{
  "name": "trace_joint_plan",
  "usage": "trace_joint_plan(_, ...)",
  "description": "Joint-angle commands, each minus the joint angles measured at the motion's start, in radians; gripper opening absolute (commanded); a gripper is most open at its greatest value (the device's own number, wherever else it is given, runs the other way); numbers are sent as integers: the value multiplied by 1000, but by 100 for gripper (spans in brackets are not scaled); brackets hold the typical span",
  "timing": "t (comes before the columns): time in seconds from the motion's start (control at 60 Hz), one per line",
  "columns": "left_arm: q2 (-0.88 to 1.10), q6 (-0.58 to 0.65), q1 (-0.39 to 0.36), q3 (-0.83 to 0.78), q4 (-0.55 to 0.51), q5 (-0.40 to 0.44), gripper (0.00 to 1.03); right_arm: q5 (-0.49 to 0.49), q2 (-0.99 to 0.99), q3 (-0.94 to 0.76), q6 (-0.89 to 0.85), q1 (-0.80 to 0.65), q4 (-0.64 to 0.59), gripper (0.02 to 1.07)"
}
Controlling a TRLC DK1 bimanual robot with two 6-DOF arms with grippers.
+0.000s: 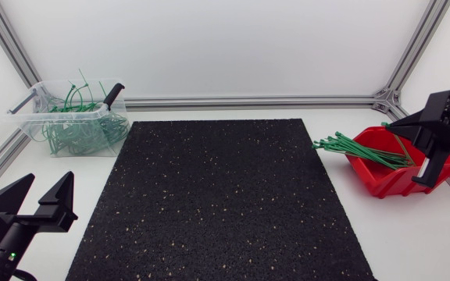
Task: Take a green cable tie from the red box, thread the tail through the head to close it, then place it in the transparent bin on the left.
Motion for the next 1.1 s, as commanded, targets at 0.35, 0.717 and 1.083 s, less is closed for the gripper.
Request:
trace_joint_plan(0.35,-6,-19,-4,-38,-24,1,100,-249,-79,310,248,25,-311,8)
trace_joint_plan(0.717,-4,-19,-13,-38,-24,1,100,-242,-54,427,496,291,-457,8)
trace_joint_plan(1.083,-4,-19,-24,-38,-24,1,100,-315,90,453,677,457,-506,8)
